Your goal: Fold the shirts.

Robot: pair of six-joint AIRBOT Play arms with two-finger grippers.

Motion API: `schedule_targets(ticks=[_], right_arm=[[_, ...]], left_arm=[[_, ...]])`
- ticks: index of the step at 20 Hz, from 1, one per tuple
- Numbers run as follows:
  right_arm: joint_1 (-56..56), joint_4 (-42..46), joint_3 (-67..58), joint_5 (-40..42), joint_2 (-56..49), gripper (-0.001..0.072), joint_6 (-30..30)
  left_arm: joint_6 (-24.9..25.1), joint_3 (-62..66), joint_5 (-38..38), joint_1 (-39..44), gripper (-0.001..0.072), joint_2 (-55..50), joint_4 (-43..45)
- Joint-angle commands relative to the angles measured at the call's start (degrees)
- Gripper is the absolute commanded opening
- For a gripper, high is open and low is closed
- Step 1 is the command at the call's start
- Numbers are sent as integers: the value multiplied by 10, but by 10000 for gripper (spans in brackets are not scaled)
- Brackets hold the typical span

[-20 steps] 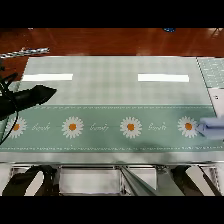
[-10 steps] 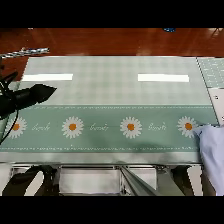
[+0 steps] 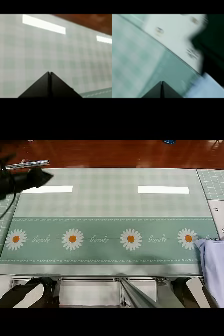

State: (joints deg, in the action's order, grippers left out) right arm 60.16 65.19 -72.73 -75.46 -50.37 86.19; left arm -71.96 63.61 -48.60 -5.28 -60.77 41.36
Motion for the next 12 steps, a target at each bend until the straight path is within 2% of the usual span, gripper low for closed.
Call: schedule_targets(ticks=[1, 2, 3, 5, 6, 7, 8, 11, 12], right_arm=[[-234, -156, -118, 166, -62, 19, -65], [-326, -117, -140, 181, -84, 19, -60], [-416, -63, -155, 185, -111, 19, -47], [-556, 77, -158, 144, -170, 19, -38], [-612, 191, -146, 91, -207, 19, -22], [-650, 276, -123, 56, -240, 18, 35], [-675, 318, -104, 28, -270, 18, 77], [-703, 306, -73, 17, -315, 19, 129], [-704, 291, -68, 18, -324, 19, 128]], left_arm=[[4, 200, -32, 69, 18, -83, 17], [-1, 243, -32, 106, 18, -104, 56], [-30, 271, -36, 140, 18, -120, 117], [-108, 283, -57, 200, 18, -147, 282], [-174, 271, -82, 218, 18, -160, 369], [-224, 250, -115, 225, 19, -173, 428], [-238, 222, -139, 226, 19, -184, 448], [-245, 146, -174, 209, 19, -194, 442], [-271, 136, -177, 205, 19, -194, 432]])
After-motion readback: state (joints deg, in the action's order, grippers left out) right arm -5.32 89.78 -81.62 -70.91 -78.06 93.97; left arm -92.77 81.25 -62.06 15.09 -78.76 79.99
